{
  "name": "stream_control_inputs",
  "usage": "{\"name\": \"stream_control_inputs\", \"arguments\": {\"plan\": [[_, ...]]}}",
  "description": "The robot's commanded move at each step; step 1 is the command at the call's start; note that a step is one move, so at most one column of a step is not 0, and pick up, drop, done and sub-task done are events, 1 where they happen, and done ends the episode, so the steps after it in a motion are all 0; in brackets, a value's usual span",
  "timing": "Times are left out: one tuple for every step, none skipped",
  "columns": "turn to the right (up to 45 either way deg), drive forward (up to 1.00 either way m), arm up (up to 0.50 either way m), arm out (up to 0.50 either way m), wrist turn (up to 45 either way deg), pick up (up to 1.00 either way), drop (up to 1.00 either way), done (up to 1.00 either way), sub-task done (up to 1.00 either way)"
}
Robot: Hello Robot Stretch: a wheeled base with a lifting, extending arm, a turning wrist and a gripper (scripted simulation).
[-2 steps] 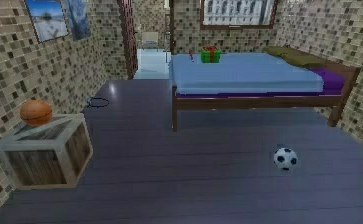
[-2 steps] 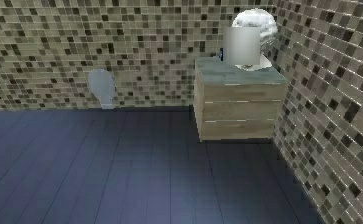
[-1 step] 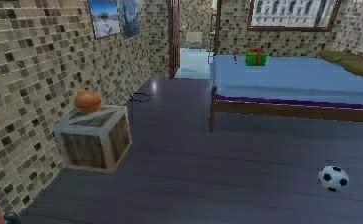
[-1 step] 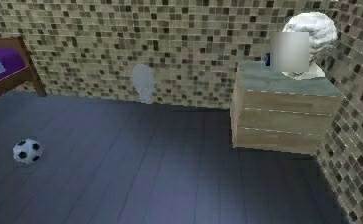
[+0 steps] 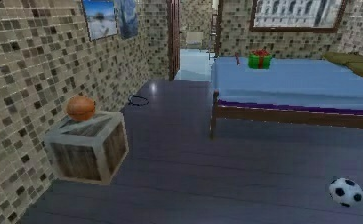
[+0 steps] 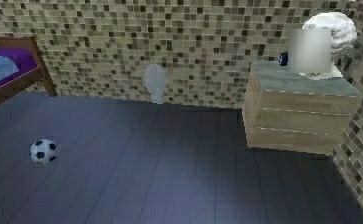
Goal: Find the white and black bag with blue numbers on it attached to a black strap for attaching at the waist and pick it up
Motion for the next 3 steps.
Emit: {"name": "stream_control_inputs", "arguments": {"plan": [[0.0,0.35,0.0,0.0,0.0,0.0,0.0,0.0,0.0],[-6.0,0.0,0.0,0.0,0.0,0.0,0.0,0.0,0.0],[0.0,1.0,0.0,0.0,0.0,0.0,0.0,0.0,0.0]]}}
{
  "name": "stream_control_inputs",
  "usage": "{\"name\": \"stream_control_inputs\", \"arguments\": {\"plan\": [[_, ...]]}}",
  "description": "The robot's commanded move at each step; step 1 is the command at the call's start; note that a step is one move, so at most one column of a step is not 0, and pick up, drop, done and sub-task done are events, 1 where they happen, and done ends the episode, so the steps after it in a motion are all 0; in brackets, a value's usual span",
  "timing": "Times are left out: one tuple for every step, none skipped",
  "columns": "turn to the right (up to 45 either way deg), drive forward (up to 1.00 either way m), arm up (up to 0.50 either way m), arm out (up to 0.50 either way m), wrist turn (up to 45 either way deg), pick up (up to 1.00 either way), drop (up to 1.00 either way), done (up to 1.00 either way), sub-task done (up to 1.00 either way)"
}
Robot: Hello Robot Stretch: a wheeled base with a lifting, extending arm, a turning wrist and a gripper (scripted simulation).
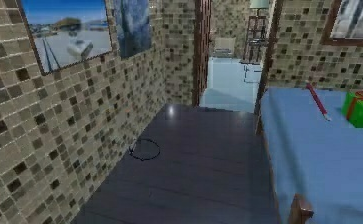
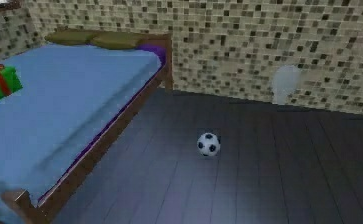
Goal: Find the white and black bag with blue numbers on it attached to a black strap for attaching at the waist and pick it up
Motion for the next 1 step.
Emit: {"name": "stream_control_inputs", "arguments": {"plan": [[0.0,0.55,0.0,0.0,0.0,0.0,0.0,0.0,0.0]]}}
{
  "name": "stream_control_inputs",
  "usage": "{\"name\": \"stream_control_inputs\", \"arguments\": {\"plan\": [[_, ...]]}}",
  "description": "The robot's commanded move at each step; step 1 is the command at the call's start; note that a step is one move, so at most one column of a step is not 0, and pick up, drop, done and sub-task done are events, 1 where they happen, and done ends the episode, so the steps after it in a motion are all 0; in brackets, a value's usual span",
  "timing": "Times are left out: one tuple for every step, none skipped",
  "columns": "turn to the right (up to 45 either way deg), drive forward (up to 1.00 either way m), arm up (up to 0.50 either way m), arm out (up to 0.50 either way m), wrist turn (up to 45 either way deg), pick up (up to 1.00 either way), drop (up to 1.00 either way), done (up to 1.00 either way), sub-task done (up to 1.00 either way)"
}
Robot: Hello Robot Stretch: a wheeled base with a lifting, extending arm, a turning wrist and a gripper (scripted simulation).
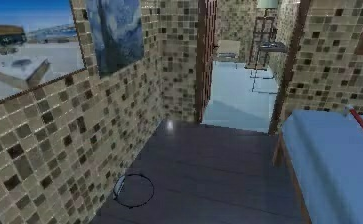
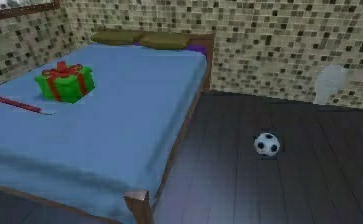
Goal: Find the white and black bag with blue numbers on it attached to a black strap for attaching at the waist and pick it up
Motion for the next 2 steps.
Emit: {"name": "stream_control_inputs", "arguments": {"plan": [[-45.0,0.0,0.0,0.0,0.0,0.0,0.0,0.0,0.0],[-45.0,0.0,0.0,0.0,0.0,0.0,0.0,0.0,0.0]]}}
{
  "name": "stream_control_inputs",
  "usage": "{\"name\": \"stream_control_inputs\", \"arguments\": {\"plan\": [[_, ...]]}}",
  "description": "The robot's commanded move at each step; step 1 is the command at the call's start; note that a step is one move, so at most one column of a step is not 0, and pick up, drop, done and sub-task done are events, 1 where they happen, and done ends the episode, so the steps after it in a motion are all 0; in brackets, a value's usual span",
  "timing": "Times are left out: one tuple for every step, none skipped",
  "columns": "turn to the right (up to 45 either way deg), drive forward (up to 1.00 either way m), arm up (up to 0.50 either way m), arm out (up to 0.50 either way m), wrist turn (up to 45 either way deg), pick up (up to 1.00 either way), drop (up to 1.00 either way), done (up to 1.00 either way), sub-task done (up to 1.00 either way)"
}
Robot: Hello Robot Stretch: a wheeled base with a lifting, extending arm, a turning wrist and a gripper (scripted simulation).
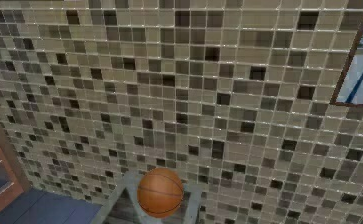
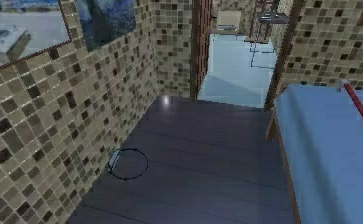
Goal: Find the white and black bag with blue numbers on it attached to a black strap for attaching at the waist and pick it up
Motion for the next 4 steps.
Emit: {"name": "stream_control_inputs", "arguments": {"plan": [[-18.0,0.0,0.0,0.0,0.0,0.0,0.0,0.0,0.0],[45.0,0.0,0.0,0.0,0.0,0.0,0.0,0.0,0.0],[45.0,0.0,0.0,0.0,0.0,0.0,0.0,0.0,0.0],[0.0,0.65,0.0,0.0,0.0,0.0,0.0,0.0,0.0]]}}
